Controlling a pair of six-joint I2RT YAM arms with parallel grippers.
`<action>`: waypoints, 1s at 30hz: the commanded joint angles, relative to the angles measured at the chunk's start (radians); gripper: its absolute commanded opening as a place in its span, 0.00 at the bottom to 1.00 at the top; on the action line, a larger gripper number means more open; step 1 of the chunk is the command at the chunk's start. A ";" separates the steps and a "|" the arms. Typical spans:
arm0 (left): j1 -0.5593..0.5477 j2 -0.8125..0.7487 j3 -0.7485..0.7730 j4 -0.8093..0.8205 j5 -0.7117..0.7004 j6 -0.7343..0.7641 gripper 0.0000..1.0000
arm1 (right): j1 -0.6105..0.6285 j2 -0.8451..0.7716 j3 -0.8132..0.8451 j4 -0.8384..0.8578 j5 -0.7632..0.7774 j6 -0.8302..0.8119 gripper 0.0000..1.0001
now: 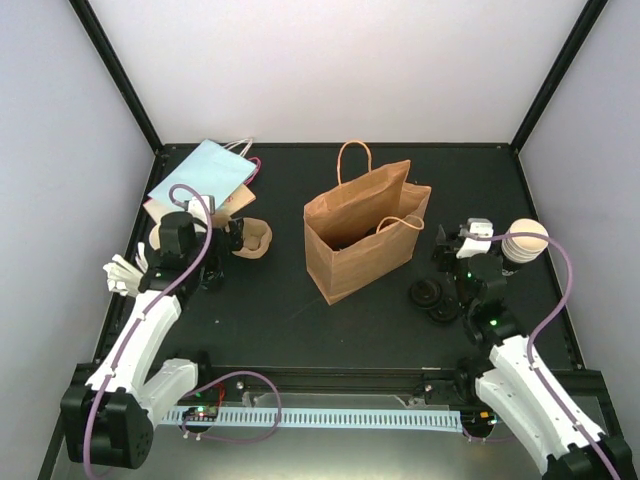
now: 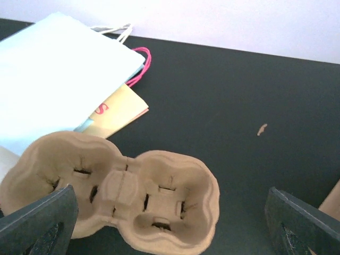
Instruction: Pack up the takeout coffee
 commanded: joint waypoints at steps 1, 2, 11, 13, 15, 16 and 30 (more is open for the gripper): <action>0.007 0.012 -0.020 0.149 -0.077 0.047 0.99 | -0.087 0.043 -0.111 0.383 -0.193 -0.101 0.82; 0.007 0.014 -0.033 0.179 -0.060 0.064 0.99 | -0.118 0.078 -0.115 0.392 -0.217 -0.092 0.82; 0.004 0.017 -0.211 0.489 -0.116 0.100 0.99 | -0.238 0.303 -0.204 0.639 -0.271 -0.157 0.85; 0.004 0.037 -0.247 0.560 -0.149 0.105 0.99 | -0.249 0.371 -0.225 0.721 -0.269 -0.152 0.86; 0.006 0.067 -0.272 0.623 -0.185 0.111 0.99 | -0.254 0.445 -0.243 0.822 -0.271 -0.155 0.86; 0.005 0.082 -0.273 0.635 -0.197 0.121 0.99 | -0.255 0.480 -0.244 0.882 -0.268 -0.162 0.85; 0.011 0.263 -0.324 0.885 -0.192 0.184 0.99 | -0.308 0.776 -0.221 1.188 -0.363 -0.177 0.85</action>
